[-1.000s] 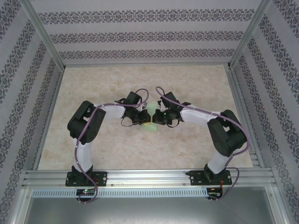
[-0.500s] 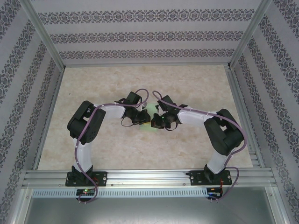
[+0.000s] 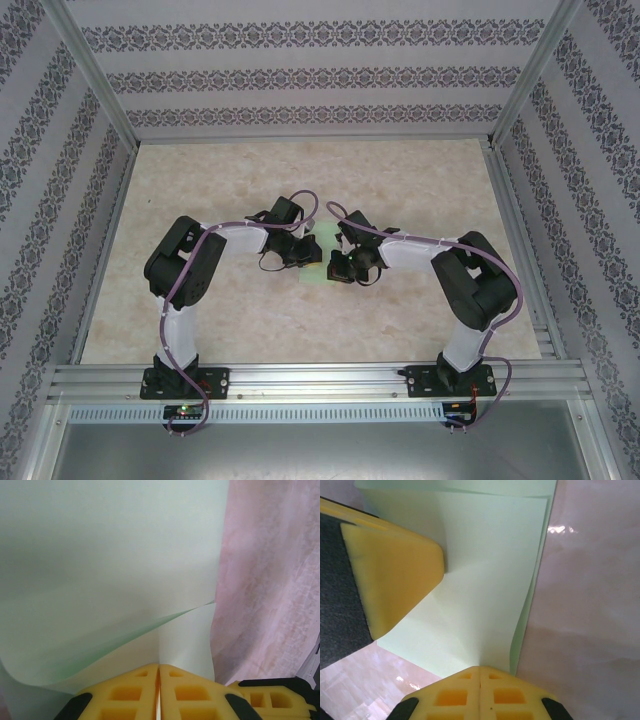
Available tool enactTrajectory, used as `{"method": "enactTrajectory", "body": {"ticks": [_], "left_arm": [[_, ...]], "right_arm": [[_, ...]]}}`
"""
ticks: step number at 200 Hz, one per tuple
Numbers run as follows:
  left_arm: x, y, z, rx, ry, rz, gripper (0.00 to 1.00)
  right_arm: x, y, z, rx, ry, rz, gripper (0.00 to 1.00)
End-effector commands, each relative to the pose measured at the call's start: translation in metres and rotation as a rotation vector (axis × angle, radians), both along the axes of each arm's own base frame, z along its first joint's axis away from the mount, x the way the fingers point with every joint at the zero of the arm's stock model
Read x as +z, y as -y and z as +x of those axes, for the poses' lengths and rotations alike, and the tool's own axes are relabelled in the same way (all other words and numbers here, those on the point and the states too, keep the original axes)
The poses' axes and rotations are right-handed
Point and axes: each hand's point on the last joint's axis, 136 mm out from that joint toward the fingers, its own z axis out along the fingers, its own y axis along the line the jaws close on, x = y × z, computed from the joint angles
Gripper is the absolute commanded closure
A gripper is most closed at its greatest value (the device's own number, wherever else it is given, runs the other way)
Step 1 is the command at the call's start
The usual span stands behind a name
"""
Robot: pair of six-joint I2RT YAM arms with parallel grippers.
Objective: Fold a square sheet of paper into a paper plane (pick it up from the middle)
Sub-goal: Fold the triangle a second time at the center of the table.
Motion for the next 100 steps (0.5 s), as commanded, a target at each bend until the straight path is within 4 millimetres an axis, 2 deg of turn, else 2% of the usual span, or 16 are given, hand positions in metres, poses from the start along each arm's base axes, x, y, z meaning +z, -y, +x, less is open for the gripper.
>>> {"method": "enactTrajectory", "body": {"ticks": [1,39,75,100], "left_arm": [[-0.03,-0.022,-0.023,0.021,-0.086,0.125,0.88],[-0.031,-0.023,-0.023,0.026,-0.086,0.132,0.88],[-0.033,-0.026,-0.023,0.032,-0.087,0.151,0.88],[-0.034,-0.027,-0.024,0.034,-0.088,0.15,0.89]], "right_arm": [[-0.014,0.008,-0.012,0.011,-0.035,-0.059,0.96],[-0.02,0.013,-0.016,0.013,-0.057,-0.089,0.95],[-0.027,0.025,-0.032,0.02,-0.092,-0.115,0.95],[-0.022,0.032,-0.038,0.017,-0.086,-0.108,0.95]]}}
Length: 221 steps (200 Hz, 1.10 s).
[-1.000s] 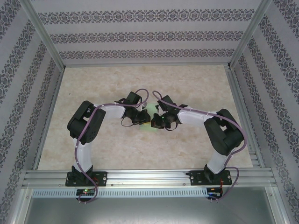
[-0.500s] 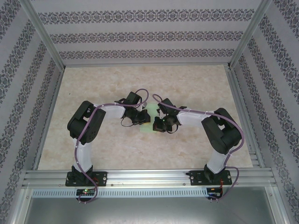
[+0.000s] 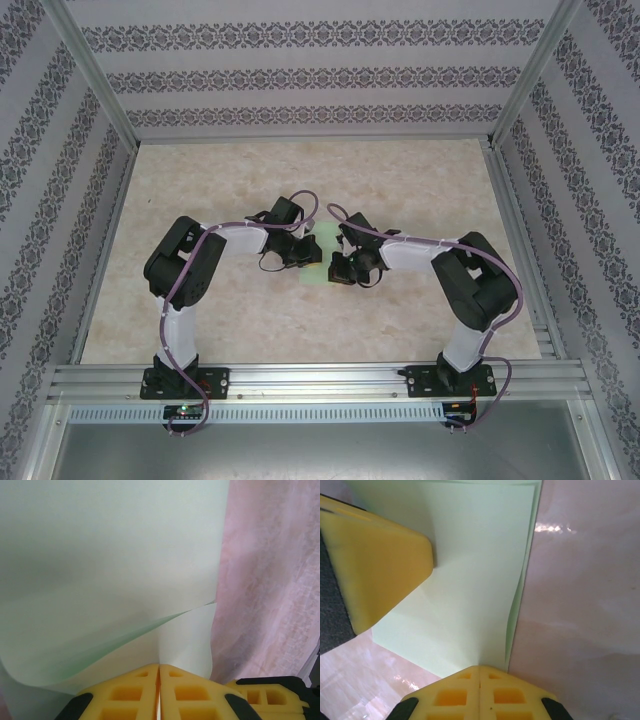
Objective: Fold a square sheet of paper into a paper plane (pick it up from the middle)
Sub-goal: Fold the triangle a second time at the center of the table.
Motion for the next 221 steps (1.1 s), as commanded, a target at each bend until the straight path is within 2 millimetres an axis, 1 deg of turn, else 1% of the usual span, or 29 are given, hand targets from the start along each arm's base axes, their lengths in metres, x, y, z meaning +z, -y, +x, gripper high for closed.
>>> {"method": "enactTrajectory", "body": {"ticks": [1,14,40,51,64,101,113,132,169,195,221], "left_arm": [[-0.033,-0.026,-0.024,0.032,-0.091,0.144,0.89],[-0.033,-0.025,-0.024,0.034,-0.092,0.14,0.89],[-0.031,-0.024,-0.023,0.031,-0.088,0.131,0.89],[-0.031,-0.024,-0.023,0.031,-0.087,0.131,0.89],[-0.031,-0.023,-0.022,0.033,-0.087,0.128,0.89],[-0.03,-0.023,-0.022,0.032,-0.086,0.125,0.89],[-0.03,-0.023,-0.022,0.031,-0.085,0.125,0.89],[-0.029,-0.022,-0.021,0.032,-0.084,0.119,0.89],[-0.023,-0.018,-0.018,0.007,-0.057,0.105,0.88],[-0.01,-0.017,-0.008,-0.043,0.053,0.1,0.88],[-0.007,-0.02,-0.001,-0.084,0.128,0.101,0.88]], "right_arm": [[-0.018,0.028,-0.032,0.011,-0.086,-0.101,0.95],[-0.007,0.023,-0.026,0.006,-0.054,-0.064,0.95],[0.025,0.005,-0.007,0.003,0.042,0.039,0.94],[0.032,0.0,-0.002,0.001,0.064,0.06,0.94],[0.032,-0.003,0.004,-0.002,0.072,0.065,0.94],[0.023,-0.012,0.014,-0.005,0.062,0.065,0.94],[0.02,-0.014,0.014,-0.004,0.055,0.062,0.95],[0.012,-0.01,0.011,-0.002,0.038,0.045,0.95],[-0.01,0.007,-0.003,-0.012,-0.014,-0.031,0.95],[-0.028,0.024,-0.019,-0.022,-0.069,-0.096,0.95],[-0.044,0.039,-0.035,-0.023,-0.117,-0.154,0.95]]}}
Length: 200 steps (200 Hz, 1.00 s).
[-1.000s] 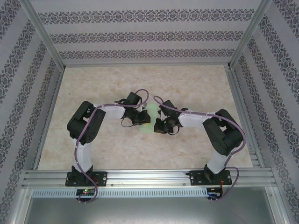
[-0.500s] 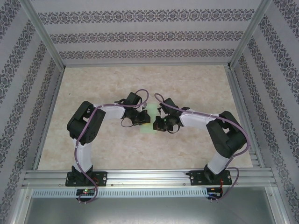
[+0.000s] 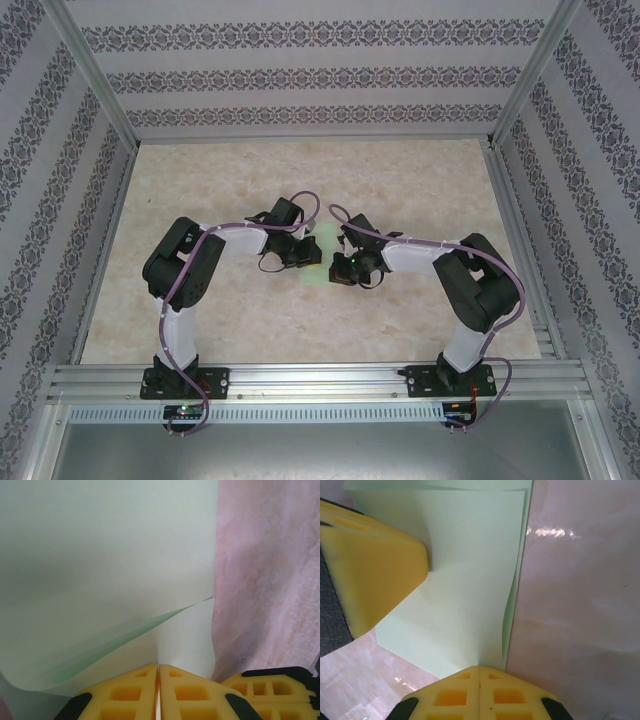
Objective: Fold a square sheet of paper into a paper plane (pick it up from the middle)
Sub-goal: Fold the triangle a second time at the center of the table.
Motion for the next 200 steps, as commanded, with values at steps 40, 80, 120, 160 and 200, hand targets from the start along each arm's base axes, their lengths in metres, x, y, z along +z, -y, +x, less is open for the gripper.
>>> {"method": "enactTrajectory", "body": {"ticks": [40,80,120,160,200], "left_arm": [[-0.018,-0.029,0.005,-0.028,0.068,0.069,0.88],[-0.021,-0.049,0.019,0.025,0.065,0.079,0.88],[-0.024,-0.073,0.032,0.092,0.069,0.157,0.89],[-0.016,-0.087,0.048,0.138,0.103,0.244,0.89],[0.015,-0.08,0.061,0.135,0.161,0.212,0.88]], "right_arm": [[-0.054,0.05,-0.051,-0.015,-0.179,-0.206,0.95],[-0.057,0.055,-0.055,-0.017,-0.191,-0.223,0.95],[-0.058,0.055,-0.055,-0.021,-0.192,-0.226,0.95],[-0.057,0.054,-0.054,-0.027,-0.186,-0.219,0.95],[-0.055,0.051,-0.052,-0.027,-0.181,-0.212,0.95]]}}
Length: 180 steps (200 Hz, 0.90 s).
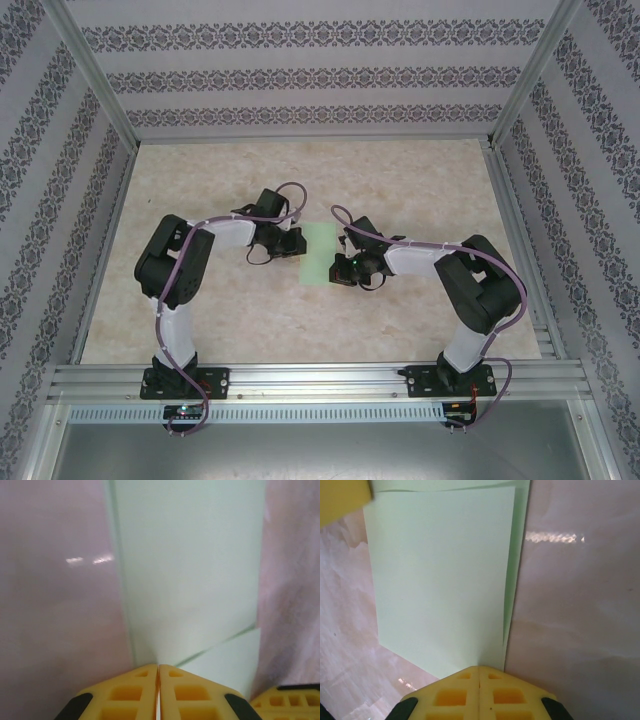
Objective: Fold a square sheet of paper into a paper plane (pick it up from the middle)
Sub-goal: Fold the triangle a second time at the center of the table.
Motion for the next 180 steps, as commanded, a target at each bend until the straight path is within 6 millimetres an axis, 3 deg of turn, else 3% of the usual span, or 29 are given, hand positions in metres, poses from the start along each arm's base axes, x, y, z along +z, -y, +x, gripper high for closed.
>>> {"method": "enactTrajectory", "body": {"ticks": [1,31,57,72,116,180], "left_arm": [[0.015,-0.033,0.025,0.07,0.085,0.116,0.88],[0.038,-0.027,0.021,0.043,0.122,0.07,0.87],[0.066,-0.001,0.008,-0.014,0.168,-0.05,0.87],[0.07,0.016,-0.003,-0.047,0.157,-0.109,0.87],[0.037,0.032,-0.017,-0.072,0.077,-0.103,0.88],[0.001,0.019,-0.017,-0.048,0.037,0.001,0.91]], "right_arm": [[-0.053,0.051,-0.052,-0.027,-0.2,-0.246,0.95],[-0.052,0.05,-0.051,-0.023,-0.195,-0.242,0.95],[-0.049,0.048,-0.05,-0.022,-0.193,-0.235,0.95],[-0.048,0.048,-0.05,-0.021,-0.193,-0.233,0.95],[-0.043,0.044,-0.046,-0.017,-0.175,-0.214,0.95],[-0.024,0.028,-0.033,-0.007,-0.119,-0.133,0.95]]}}
